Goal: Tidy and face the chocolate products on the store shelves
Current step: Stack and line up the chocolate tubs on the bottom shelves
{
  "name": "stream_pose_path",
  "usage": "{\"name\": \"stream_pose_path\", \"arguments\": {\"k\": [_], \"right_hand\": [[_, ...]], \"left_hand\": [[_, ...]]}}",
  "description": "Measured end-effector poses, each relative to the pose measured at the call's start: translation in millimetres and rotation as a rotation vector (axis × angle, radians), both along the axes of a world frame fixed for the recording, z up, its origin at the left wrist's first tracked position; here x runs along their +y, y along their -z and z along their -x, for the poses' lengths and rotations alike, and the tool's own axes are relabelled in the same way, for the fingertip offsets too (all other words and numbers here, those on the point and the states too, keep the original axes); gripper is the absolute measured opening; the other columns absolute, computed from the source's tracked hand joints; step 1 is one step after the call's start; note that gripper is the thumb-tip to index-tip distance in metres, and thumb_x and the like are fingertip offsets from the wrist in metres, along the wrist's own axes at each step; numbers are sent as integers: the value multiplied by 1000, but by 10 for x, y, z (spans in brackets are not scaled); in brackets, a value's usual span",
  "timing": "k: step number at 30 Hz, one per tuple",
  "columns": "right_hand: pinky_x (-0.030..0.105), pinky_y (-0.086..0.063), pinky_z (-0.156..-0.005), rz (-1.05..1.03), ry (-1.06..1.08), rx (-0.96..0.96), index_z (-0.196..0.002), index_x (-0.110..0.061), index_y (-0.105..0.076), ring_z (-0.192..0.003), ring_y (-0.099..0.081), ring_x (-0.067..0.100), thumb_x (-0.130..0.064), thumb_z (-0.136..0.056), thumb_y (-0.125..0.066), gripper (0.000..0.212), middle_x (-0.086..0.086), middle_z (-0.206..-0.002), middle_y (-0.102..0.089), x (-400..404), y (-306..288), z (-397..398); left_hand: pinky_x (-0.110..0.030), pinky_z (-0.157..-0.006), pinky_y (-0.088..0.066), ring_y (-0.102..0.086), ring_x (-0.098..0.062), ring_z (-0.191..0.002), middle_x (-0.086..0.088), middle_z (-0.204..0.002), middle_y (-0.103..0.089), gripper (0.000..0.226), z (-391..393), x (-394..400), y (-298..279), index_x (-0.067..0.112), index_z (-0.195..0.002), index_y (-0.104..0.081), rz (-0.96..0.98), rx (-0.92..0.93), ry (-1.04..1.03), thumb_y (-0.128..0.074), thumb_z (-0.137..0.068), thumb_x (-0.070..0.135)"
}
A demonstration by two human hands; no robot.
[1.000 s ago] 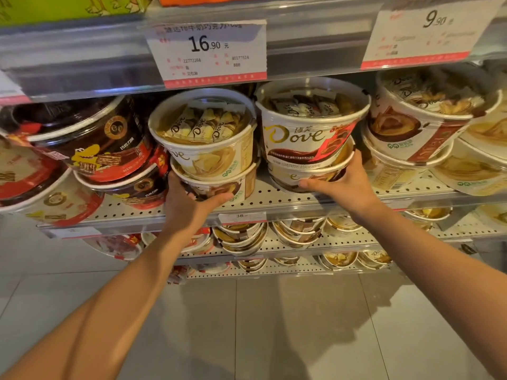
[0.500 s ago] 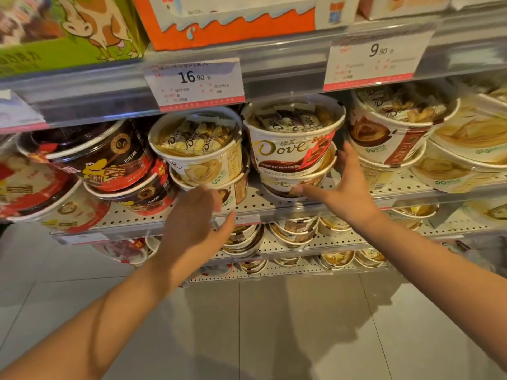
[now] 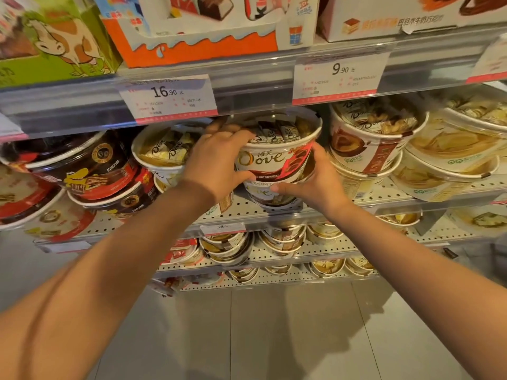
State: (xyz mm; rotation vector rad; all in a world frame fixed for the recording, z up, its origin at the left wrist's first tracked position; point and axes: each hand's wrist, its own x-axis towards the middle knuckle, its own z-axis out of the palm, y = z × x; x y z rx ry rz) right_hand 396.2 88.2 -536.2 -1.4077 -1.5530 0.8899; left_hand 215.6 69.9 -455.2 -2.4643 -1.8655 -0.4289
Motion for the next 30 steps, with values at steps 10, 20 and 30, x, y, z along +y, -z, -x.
{"name": "stream_pose_path", "arguments": {"k": [10,20,30], "right_hand": [[18,-39,-98,-72,160,58,-130,-15,-31,-114,-46,8,-28,-42,-94,108,-1,-126,-45,-80,14,17],[13,-41,-95,4,14,55,-135,-12,-27,-110,-48,3,-25,-58,-88,100,-9,-119,-46,-114,-33,-60],[21,-43,-95,-116,46,-173,-133,-15,-42,-112,-50,6,-20,-84,-66,55,-3,-125,-53,-526,-368,-479]], "left_hand": [[-40,-93,-40,-44,-28,-124,-4,-132,-52,56,-59,-31,35,21,-130,-47,-71,41,-16,-71,-80,30],[-40,-86,-43,-52,-31,-114,-8,-122,-59,41,-71,-9,30,16,-124,-51,-59,124,-59,-64,-86,26],[-48,-105,-27,-45,-34,-118,-12,-123,-54,60,-218,-128,-38,12,-129,-48,-87,58,87,-53,-77,40]]}}
